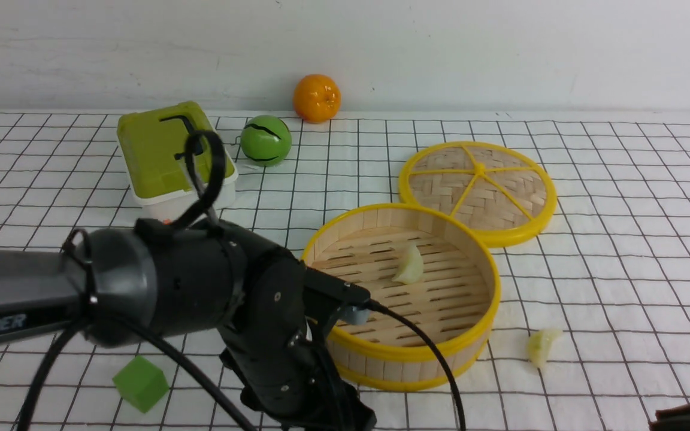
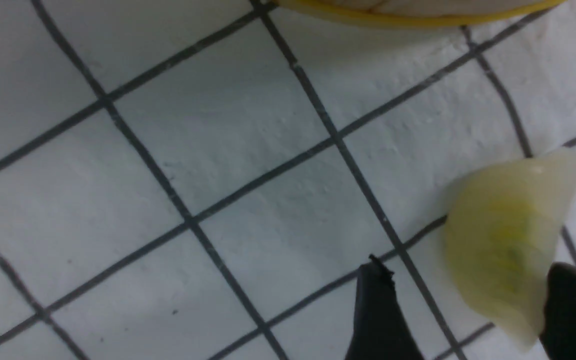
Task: Put the dumplings into the steamer on the table with the white tablecloth.
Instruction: 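Reach for and grasp a dumpling on the table with the left gripper, then place the dumpling into the bamboo steamer basket with the left gripper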
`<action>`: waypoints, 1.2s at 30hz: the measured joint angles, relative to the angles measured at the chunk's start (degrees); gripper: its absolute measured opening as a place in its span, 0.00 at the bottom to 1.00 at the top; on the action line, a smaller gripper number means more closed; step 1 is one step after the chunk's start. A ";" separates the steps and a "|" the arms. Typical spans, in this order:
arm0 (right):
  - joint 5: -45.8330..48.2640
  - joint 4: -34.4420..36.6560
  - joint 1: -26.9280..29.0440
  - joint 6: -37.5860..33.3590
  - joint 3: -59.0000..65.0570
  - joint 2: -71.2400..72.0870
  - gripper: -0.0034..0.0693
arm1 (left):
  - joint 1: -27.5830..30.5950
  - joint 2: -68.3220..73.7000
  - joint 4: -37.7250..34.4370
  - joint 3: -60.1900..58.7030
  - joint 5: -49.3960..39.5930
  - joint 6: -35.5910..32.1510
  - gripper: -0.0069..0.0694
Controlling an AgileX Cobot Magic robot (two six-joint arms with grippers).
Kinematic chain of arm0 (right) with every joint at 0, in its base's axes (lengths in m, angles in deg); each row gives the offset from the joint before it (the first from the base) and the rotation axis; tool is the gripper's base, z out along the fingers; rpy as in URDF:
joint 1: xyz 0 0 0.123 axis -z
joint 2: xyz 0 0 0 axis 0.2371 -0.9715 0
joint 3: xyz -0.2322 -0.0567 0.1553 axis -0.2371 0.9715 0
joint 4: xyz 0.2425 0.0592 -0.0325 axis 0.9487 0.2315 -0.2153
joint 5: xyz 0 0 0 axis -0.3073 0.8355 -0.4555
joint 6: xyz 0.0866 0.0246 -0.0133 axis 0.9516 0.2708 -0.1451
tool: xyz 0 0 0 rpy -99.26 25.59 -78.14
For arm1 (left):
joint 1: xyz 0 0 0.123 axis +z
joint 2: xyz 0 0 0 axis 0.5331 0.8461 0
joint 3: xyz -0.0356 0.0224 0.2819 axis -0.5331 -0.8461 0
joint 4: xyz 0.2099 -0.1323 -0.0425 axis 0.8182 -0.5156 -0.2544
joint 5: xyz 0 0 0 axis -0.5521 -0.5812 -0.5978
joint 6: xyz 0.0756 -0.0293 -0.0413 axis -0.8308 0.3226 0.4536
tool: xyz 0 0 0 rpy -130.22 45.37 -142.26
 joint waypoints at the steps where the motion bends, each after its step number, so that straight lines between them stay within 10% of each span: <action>1: 0.00 0.00 0.00 0.00 0.00 0.00 0.12 | 0.00 1.32 -0.16 0.00 0.81 0.00 0.63; 8: -0.11 -0.60 0.00 0.00 0.00 0.00 0.13 | 0.00 3.54 -0.14 1.61 0.14 0.00 0.58; 14: -0.11 -1.29 0.00 0.00 0.00 0.00 0.14 | 0.00 3.66 0.44 1.94 -0.30 0.00 0.32; 25: -0.11 -1.67 0.00 0.00 0.00 0.00 0.15 | 0.02 -5.15 -0.05 17.71 -13.89 -0.60 0.33; 36: -0.11 -1.67 0.00 0.00 0.00 0.00 0.16 | 4.61 7.44 1.37 34.79 -9.60 4.43 0.33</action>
